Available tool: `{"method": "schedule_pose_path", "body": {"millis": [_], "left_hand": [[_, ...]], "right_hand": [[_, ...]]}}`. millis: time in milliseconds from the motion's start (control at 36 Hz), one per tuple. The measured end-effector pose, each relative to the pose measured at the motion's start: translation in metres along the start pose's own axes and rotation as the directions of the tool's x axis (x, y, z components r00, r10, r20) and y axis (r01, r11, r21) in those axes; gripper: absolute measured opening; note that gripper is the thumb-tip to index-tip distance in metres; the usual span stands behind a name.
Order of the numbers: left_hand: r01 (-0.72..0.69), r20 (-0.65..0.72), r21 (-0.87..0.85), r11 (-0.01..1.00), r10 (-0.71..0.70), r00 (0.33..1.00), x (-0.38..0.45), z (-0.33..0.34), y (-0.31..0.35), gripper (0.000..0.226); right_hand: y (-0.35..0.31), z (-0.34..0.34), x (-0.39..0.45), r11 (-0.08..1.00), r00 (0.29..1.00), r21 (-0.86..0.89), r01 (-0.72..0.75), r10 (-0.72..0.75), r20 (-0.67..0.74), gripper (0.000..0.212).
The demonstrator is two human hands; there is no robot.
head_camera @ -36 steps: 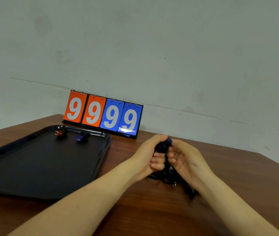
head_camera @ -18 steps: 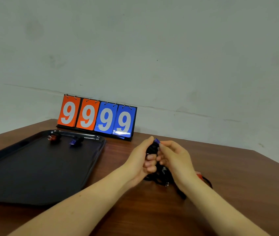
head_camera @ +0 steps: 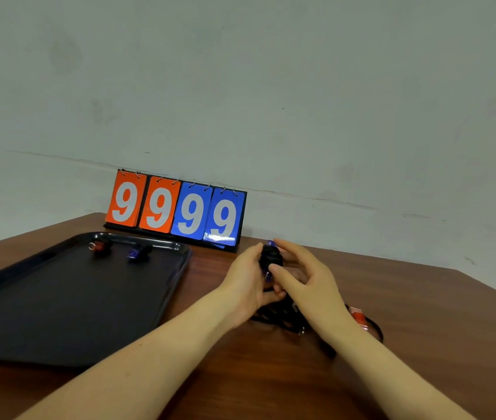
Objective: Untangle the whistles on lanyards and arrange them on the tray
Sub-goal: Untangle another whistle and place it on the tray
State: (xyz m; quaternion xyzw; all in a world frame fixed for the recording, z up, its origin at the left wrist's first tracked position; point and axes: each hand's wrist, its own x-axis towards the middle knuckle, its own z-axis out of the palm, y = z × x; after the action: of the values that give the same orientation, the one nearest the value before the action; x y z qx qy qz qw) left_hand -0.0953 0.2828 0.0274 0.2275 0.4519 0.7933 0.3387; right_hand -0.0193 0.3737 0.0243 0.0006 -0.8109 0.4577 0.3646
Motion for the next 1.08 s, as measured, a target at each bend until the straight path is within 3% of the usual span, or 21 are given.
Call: {"method": "schedule_pose_path", "body": {"millis": [194, 333, 500, 583, 667, 806, 944, 1000, 1083], "left_hand": [[-0.077, 0.025, 0.186, 0.98, 0.074, 0.997, 0.007, -0.001, -0.003, 0.045], [-0.071, -0.029, 0.325, 0.943, 0.085, 0.996, 0.014, -0.005, -0.007, 0.046], [-0.092, -0.072, 0.401, 0.911, 0.131, 0.989, 0.009, -0.004, -0.003, 0.036], [-0.135, -0.139, 0.505, 0.852, 0.235, 0.962, 0.004, -0.003, 0.002, 0.028], [-0.208, -0.157, 0.657, 0.725, 0.402, 0.902, -0.006, -0.007, 0.011, 0.023], [-0.188, -0.164, 0.763, 0.619, 0.466, 0.869, -0.019, -0.018, 0.056, 0.026], [-0.044, -0.131, 0.945, 0.324, 0.498, 0.857, -0.052, -0.087, 0.098, 0.019], [0.072, -0.208, 0.956, 0.283, 0.488, 0.848, -0.071, -0.124, 0.114, 0.014], [0.213, -0.353, 0.924, 0.318, 0.493, 0.795, -0.101, -0.177, 0.134, 0.022]], "right_hand": [[0.0, -0.001, -0.004, 0.999, 0.995, 0.022, 0.043, -0.041, -0.092, 0.039], [0.0, -0.001, -0.003, 0.997, 0.988, 0.067, 0.046, -0.035, -0.15, 0.031], [0.0, -0.002, 0.0, 0.971, 0.987, 0.232, -0.057, 0.09, -0.136, 0.022], [-0.001, -0.007, -0.002, 0.956, 0.981, 0.268, -0.115, 0.152, -0.123, 0.019], [-0.006, -0.008, -0.006, 0.94, 0.97, 0.282, -0.191, 0.225, -0.094, 0.021], [-0.018, 0.002, -0.002, 0.879, 0.944, 0.376, -0.291, 0.327, -0.034, 0.025], [-0.03, 0.033, 0.007, 0.84, 0.925, 0.4, -0.367, 0.375, 0.062, 0.021], [-0.032, 0.052, 0.015, 0.89, 0.937, 0.295, -0.347, 0.345, 0.062, 0.025], [-0.035, 0.085, 0.028, 0.944, 0.954, 0.137, -0.3, 0.293, 0.072, 0.026]]}}
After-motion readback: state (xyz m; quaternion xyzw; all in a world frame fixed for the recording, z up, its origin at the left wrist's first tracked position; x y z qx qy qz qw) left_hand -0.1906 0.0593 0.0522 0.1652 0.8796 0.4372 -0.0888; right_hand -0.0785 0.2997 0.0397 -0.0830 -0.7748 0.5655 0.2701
